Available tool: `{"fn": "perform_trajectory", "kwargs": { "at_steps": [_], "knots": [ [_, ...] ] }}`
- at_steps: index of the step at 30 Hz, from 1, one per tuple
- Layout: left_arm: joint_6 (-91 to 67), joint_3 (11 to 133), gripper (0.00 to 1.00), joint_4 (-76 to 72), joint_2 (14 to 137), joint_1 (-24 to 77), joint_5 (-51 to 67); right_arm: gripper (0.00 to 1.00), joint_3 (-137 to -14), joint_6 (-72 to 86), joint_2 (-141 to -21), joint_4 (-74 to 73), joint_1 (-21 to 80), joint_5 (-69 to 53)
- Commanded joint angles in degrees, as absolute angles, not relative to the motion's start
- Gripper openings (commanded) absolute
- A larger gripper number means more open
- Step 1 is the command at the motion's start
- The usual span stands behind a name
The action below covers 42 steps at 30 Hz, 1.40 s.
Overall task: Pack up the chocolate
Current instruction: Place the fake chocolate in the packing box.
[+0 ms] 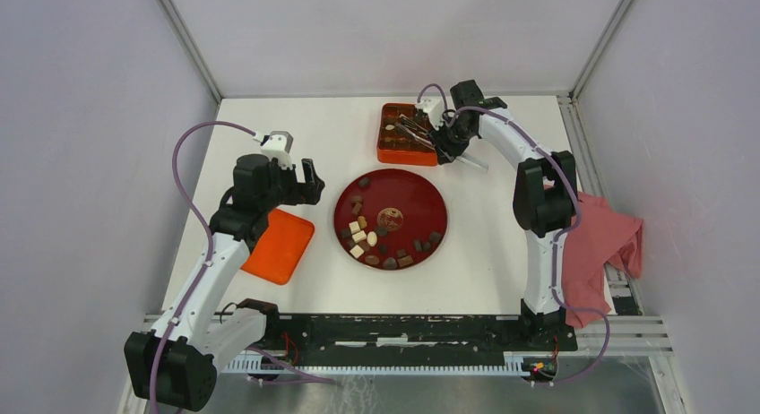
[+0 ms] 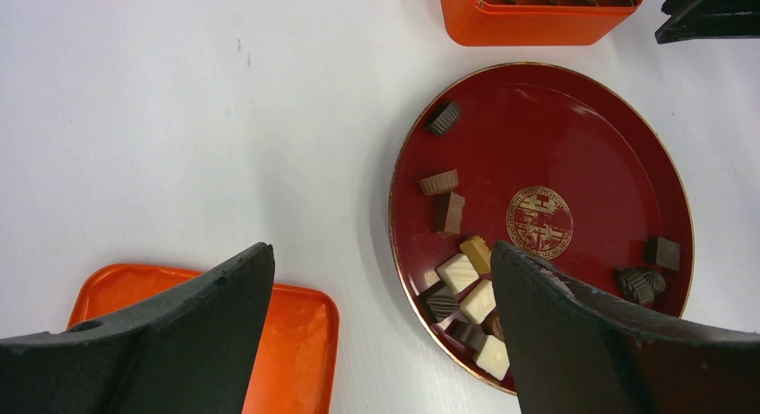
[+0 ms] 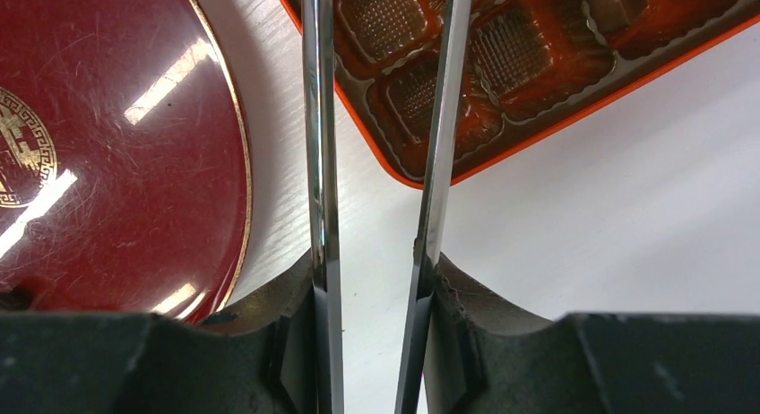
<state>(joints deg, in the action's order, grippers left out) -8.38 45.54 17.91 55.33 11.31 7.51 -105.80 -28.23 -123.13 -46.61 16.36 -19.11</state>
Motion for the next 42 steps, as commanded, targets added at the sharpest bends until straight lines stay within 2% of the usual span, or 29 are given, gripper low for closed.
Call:
{"fn": "perform_trajectory", "kwargs": {
  "at_steps": [1,7,20,30,42],
  "knots": [
    [-4.81,45.53,0.95,16.71,54.93,11.07,6.92,0.1,-108.36,-27.33,-123.16,-45.97,16.06,-17.95],
    [-4.81,45.57,0.95,16.87,54.98,11.0,6.91,0.14,-107.74,-27.42,-123.07,-45.98,16.07,-17.75],
    [-4.81,45.55,0.95,16.88,54.76,11.08,6.86,0.31,-108.72,-27.76,-124.09,-47.24,16.08,-17.66],
    [-4.83,45.53,0.95,16.94,54.72,11.07,6.86,0.39,-108.94,-27.86,-124.1,-47.14,16.08,-17.52],
    [-4.8,45.55,0.95,16.96,54.71,11.09,6.83,0.43,-109.95,-27.77,-124.55,-47.46,16.03,-17.13]
  ]
}}
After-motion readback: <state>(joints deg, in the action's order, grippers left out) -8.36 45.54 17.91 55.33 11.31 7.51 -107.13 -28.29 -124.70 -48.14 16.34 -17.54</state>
